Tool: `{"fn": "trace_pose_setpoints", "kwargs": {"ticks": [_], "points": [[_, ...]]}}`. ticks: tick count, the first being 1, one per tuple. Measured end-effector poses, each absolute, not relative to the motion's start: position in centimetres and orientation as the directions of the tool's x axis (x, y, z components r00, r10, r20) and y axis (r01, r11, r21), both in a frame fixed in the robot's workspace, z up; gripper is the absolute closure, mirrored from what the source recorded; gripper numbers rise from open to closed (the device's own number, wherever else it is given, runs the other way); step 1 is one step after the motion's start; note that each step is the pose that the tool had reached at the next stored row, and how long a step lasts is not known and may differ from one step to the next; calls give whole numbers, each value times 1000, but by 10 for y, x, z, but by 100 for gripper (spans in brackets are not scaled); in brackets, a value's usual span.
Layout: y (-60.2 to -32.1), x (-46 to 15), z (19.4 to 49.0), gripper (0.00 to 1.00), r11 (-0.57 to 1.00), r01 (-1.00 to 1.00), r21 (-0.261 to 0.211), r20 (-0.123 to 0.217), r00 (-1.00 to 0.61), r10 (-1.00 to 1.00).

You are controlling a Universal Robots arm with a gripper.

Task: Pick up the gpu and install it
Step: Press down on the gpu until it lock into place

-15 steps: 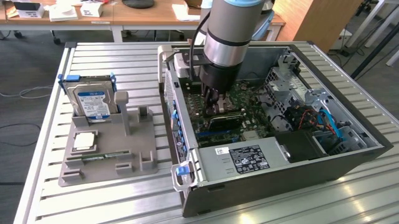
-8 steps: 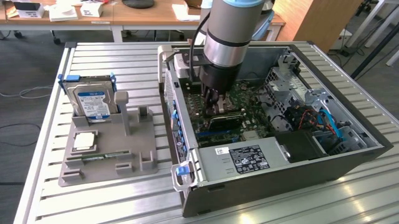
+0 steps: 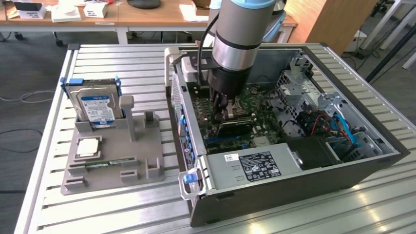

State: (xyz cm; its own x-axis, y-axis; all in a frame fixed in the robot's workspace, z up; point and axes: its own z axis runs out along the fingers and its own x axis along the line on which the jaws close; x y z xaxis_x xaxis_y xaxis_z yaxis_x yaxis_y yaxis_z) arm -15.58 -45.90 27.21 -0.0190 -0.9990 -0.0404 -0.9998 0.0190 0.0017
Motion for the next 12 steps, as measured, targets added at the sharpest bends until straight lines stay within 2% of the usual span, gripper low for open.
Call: {"fn": "trace_pose_setpoints", "kwargs": {"ticks": [12], "points": [[-459,-156,270,89,19,-1000,2,-40,-19,-999]]}}
